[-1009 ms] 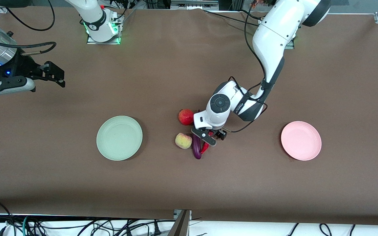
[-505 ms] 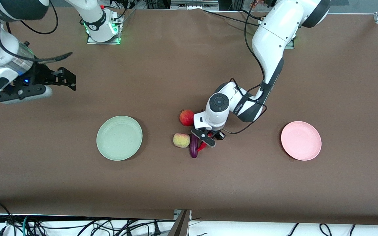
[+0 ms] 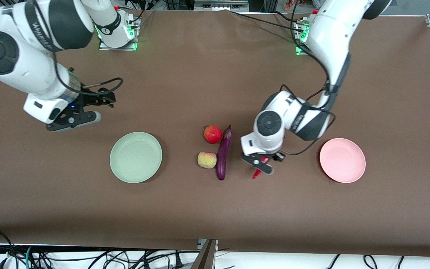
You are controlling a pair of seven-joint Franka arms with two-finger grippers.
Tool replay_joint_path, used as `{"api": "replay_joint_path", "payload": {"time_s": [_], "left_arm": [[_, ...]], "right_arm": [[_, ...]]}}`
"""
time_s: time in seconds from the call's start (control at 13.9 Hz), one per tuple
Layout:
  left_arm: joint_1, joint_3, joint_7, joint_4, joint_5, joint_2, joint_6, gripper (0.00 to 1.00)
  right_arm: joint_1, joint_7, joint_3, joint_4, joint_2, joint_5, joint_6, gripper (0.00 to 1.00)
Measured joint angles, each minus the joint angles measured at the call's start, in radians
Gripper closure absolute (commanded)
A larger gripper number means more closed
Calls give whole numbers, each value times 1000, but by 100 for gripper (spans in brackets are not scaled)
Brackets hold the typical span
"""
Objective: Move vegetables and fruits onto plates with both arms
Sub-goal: 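Place the chili on the pink plate while the right gripper grasps the apple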
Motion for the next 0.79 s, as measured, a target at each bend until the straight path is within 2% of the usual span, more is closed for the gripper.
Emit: {"api": "replay_joint_path", "payload": {"time_s": [0.14,0.36,0.65,0.79], "left_arm": [[74,1,1,0,0,-55,-87,100],[191,2,12,-18,0,-76,-238,99],[324,2,54,-73,1,-38,-218,98],[361,0,79,-106,1,-25,-164,93]], "right_arm": [[52,152,2,-2,43,45,65,0],[161,379,4,-7,162,70,252,0],[315,675,7,17,352,80,566,0],[366,743,6,70,440,80,627,0]]}}
